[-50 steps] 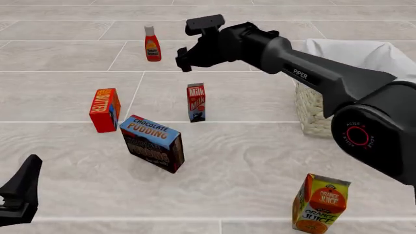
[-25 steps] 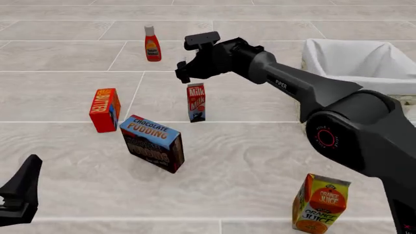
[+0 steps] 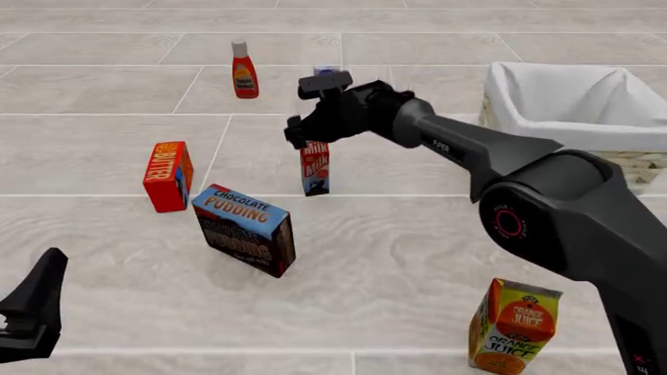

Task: Pick the milk and place it in the basket.

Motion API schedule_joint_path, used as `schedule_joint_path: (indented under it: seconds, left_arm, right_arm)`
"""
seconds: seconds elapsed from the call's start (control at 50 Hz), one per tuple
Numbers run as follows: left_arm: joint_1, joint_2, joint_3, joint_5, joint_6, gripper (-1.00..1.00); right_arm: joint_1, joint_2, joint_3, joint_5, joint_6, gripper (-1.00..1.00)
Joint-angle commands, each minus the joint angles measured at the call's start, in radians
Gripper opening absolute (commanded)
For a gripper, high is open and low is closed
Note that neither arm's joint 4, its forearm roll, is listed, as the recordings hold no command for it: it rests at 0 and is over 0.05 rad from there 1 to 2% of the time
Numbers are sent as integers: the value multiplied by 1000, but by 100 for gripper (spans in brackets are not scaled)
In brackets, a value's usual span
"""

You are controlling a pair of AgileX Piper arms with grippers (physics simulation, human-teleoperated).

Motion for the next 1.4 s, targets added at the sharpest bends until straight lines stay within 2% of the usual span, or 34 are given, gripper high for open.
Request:
schedule_joint_path:
  seconds: [0.02,0.68,0.7,1.04,1.24,1.4]
  left_arm:
    - [0,-2,0,2,0,100]
    - [0,-3,0,4,0,100]
    - [0,-3,0,4,0,100]
    - [0,-3,0,4,0,100]
    - [0,-3,0,4,0,100]
    - [0,-3,0,4,0,100]
  right_arm:
    - [-5,15,22,-20,7,100]
    - [24,59,68,-73,58,100]
    - [20,58,71,-76,55,-100]
    - [14,19,98,-84,39,-100]
    - [-18,-80,164,-132,-19,-100]
    - [-20,-143,202,-146,-38,-100]
